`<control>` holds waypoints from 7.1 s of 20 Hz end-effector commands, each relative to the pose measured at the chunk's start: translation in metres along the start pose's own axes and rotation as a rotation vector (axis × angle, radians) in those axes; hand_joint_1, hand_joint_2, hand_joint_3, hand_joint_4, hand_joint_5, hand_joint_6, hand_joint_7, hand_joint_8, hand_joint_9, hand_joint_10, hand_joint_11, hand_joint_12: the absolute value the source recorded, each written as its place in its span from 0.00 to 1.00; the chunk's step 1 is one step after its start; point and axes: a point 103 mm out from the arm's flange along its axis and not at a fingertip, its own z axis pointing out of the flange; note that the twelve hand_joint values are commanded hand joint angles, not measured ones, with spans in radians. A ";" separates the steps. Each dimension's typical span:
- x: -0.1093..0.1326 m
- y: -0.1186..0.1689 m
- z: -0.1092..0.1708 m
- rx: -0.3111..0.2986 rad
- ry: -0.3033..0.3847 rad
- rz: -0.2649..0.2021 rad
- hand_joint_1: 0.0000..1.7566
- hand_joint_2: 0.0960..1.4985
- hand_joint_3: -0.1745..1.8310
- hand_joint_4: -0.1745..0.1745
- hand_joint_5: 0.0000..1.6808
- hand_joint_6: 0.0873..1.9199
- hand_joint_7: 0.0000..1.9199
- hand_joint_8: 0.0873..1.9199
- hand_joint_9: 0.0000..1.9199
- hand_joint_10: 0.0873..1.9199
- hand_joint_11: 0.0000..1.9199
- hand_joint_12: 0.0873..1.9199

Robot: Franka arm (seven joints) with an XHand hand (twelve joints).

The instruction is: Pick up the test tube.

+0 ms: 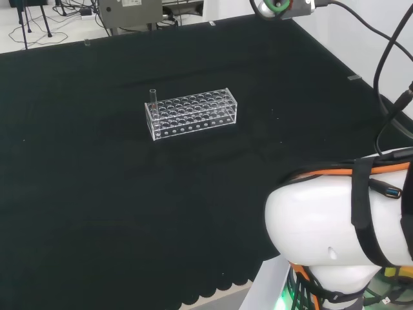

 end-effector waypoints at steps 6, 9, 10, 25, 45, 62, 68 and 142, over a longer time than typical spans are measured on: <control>0.006 0.018 0.005 0.008 -0.002 -0.015 0.38 0.43 0.37 0.21 0.11 0.07 0.05 0.45 0.06 0.50 0.00 0.75; 0.012 0.028 0.009 0.024 0.004 -0.030 0.38 0.43 0.36 0.21 0.12 0.05 0.05 0.45 0.07 0.50 0.00 0.76; 0.014 0.033 0.011 0.029 0.008 -0.036 0.38 0.43 0.36 0.21 0.12 0.05 0.05 0.45 0.07 0.50 0.00 0.76; 0.052 0.103 0.051 0.143 0.025 -0.095 0.42 0.43 0.36 0.18 0.16 0.04 0.08 0.46 0.11 0.50 0.00 0.78; 0.094 0.168 0.138 0.329 0.026 -0.148 0.49 0.40 0.38 0.13 0.20 0.04 0.15 0.47 0.16 0.48 0.01 0.79; 0.093 0.208 0.196 0.449 0.015 -0.146 0.52 0.38 0.41 0.07 0.23 0.08 0.22 0.47 0.21 0.47 0.05 0.78; 0.095 0.216 0.217 0.492 0.000 -0.154 0.52 0.38 0.41 0.06 0.23 0.09 0.23 0.47 0.22 0.47 0.05 0.78; 0.113 0.255 0.274 0.372 -0.059 -0.178 0.81 0.39 0.40 0.00 0.75 0.30 0.71 0.39 0.68 0.15 0.36 0.63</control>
